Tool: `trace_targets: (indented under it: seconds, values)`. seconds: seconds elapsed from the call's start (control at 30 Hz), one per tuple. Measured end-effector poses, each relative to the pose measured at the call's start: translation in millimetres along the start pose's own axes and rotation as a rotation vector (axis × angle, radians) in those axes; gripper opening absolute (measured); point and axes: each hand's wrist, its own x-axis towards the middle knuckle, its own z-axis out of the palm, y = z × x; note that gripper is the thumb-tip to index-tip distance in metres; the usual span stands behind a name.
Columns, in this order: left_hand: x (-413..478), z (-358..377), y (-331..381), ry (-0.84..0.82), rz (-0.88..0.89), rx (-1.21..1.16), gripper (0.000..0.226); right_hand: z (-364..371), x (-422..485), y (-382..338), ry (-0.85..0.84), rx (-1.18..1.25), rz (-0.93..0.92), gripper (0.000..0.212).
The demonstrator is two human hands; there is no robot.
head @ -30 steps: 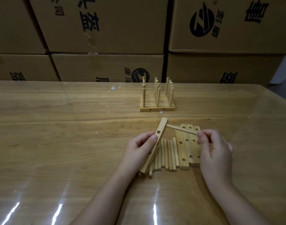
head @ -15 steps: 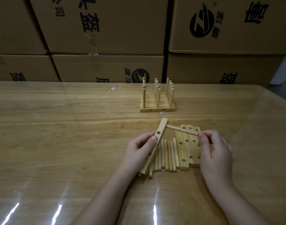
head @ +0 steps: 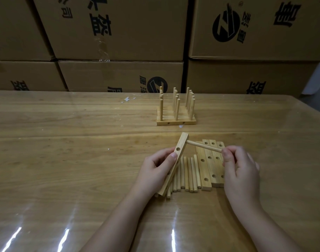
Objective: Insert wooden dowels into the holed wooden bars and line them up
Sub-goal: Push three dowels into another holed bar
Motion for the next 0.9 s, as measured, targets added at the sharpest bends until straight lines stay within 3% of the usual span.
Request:
trace_targets:
  seconds: [0.9]
  values:
    - [-0.6, 1.3, 3.9, -0.006, 0.005, 0.029, 0.021, 2.2, -1.1, -1.1, 0.003, -0.036, -0.021, 0.031]
